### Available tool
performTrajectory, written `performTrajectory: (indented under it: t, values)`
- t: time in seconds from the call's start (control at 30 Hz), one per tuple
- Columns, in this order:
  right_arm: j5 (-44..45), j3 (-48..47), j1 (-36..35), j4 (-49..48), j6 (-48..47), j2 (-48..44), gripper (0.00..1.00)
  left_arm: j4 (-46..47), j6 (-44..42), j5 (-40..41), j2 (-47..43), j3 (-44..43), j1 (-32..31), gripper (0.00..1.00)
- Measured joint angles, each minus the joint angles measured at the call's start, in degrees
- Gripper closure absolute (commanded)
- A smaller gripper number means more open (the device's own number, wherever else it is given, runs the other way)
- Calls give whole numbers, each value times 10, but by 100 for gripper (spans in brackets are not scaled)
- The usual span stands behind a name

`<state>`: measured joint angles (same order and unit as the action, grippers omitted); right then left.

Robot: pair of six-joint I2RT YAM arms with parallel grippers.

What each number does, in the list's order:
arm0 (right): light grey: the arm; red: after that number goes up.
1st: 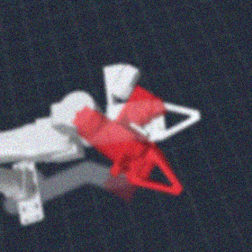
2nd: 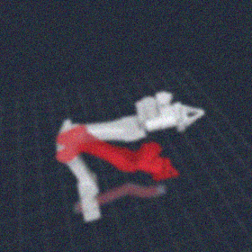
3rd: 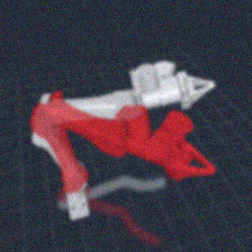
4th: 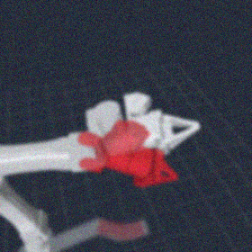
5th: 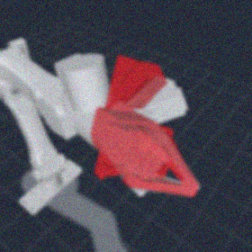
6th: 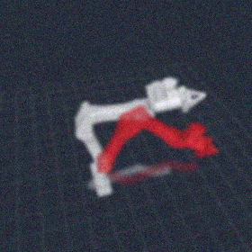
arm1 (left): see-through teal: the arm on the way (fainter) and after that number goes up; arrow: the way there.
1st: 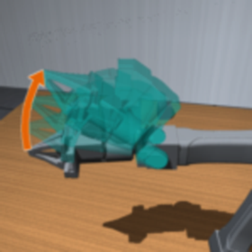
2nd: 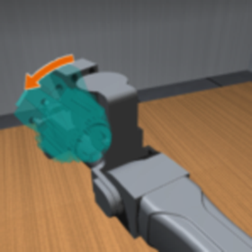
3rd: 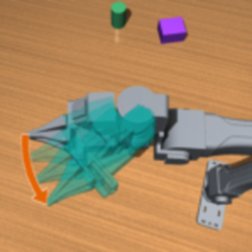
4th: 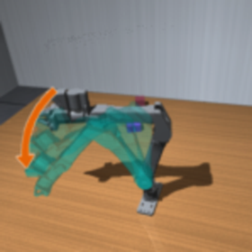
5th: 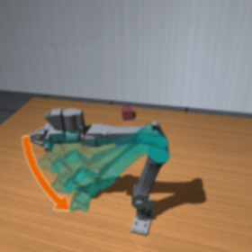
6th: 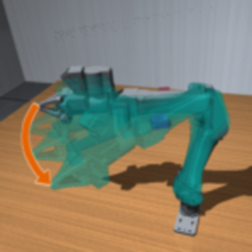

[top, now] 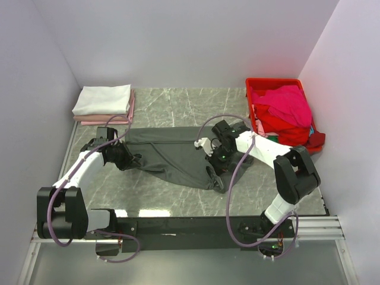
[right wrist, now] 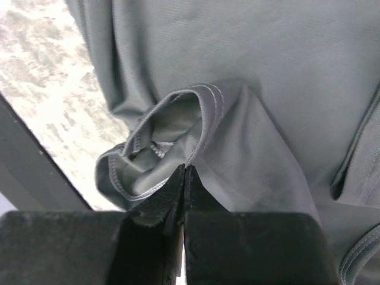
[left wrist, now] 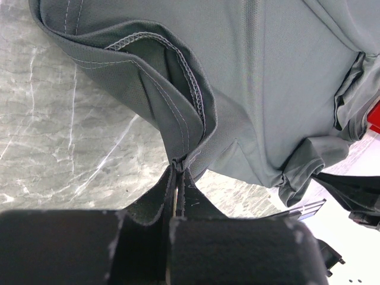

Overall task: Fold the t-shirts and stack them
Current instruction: Fold the tshirt

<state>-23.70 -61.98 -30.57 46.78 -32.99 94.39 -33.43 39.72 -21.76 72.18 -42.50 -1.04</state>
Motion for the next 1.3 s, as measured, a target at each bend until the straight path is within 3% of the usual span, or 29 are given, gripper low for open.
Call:
performTrajectory:
  t: [0.47, 0.73, 0.77, 0.8, 0.87, 0.9, 1.1, 1.3]
  values:
    - [5, -46, -144, 17, 27, -18, 100, 0, -1, 0, 0, 0, 0, 99]
    - [20, -46, -163, 17, 36, -13, 100, 0, -1, 0, 0, 0, 0, 100]
    - [24, -46, -163, 16, 36, -13, 98, 0, -1, 0, 0, 0, 0, 100]
    - [28, -46, -163, 16, 36, -13, 89, 0, -1, 0, 0, 0, 0, 99]
    - [27, -45, -163, 18, 33, -14, 83, 0, -1, 0, 1, 0, 0, 100]
    - [25, -45, -163, 20, 25, -16, 75, 0, -1, 0, 1, 0, 0, 99]
    - [-9, -32, -158, 62, -43, -71, 62, 0, -1, 0, 1, 0, 0, 99]
    - [-23, -8, -110, 72, -137, -156, 61, 0, -1, 0, 2, 0, 1, 99]
